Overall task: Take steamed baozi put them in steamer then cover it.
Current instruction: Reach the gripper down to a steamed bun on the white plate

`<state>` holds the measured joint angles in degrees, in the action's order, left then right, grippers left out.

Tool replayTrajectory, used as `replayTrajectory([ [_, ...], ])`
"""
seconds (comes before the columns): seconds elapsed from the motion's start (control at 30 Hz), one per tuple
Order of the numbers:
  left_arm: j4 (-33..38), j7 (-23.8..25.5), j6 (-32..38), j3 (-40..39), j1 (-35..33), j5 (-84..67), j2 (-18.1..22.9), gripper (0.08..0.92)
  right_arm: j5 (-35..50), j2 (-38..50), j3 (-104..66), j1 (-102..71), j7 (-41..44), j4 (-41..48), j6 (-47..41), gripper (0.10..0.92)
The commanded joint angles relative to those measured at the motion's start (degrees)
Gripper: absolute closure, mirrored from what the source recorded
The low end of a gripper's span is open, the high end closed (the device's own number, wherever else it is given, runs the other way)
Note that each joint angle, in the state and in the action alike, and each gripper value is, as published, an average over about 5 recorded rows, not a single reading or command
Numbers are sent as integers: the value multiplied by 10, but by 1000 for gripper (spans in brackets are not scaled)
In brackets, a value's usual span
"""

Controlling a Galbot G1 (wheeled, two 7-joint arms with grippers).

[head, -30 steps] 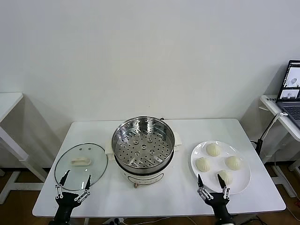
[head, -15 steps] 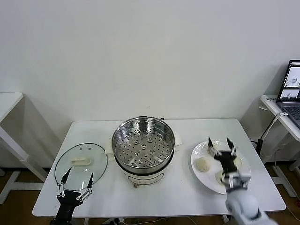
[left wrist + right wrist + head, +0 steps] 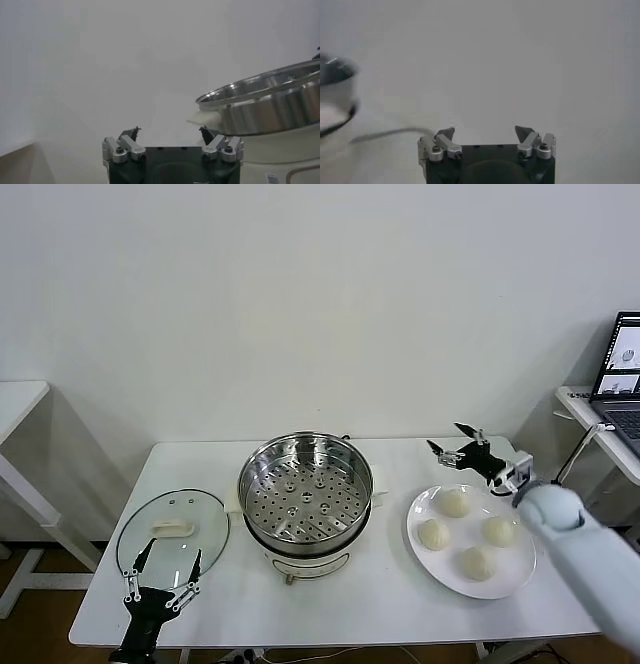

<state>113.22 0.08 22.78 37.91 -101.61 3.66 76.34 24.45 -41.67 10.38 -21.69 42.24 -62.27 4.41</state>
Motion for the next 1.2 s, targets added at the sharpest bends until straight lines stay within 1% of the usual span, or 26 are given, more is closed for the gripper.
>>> replayTrajectory([
  [0.03, 1, -3, 1, 0, -1, 1, 2, 177, -140, 28, 164, 198, 301, 130, 8, 203],
  [0.17, 1, -4, 3, 1, -4, 4, 4, 177, -224, 10, 205, 228, 339, 145, 14, 203],
  [0.37, 0, -6, 5, 2, -5, 5, 7, 177, -291, -28, 246, 243, 318, 181, 25, 203],
  [0.6, -3, -8, 9, 3, -7, 6, 11, 177, -319, -66, 242, 234, 301, 224, 36, 203],
  [1.03, -7, -10, 9, 5, -6, 6, 11, 177, -364, -120, 235, 223, 270, 268, 59, 204],
  [1.1, -8, -10, 9, 5, -5, 6, 11, 177, -367, -126, 235, 221, 265, 271, 61, 212],
  [1.2, -8, -10, 10, 6, -5, 6, 11, 177, -372, -132, 236, 218, 261, 272, 63, 251],
])
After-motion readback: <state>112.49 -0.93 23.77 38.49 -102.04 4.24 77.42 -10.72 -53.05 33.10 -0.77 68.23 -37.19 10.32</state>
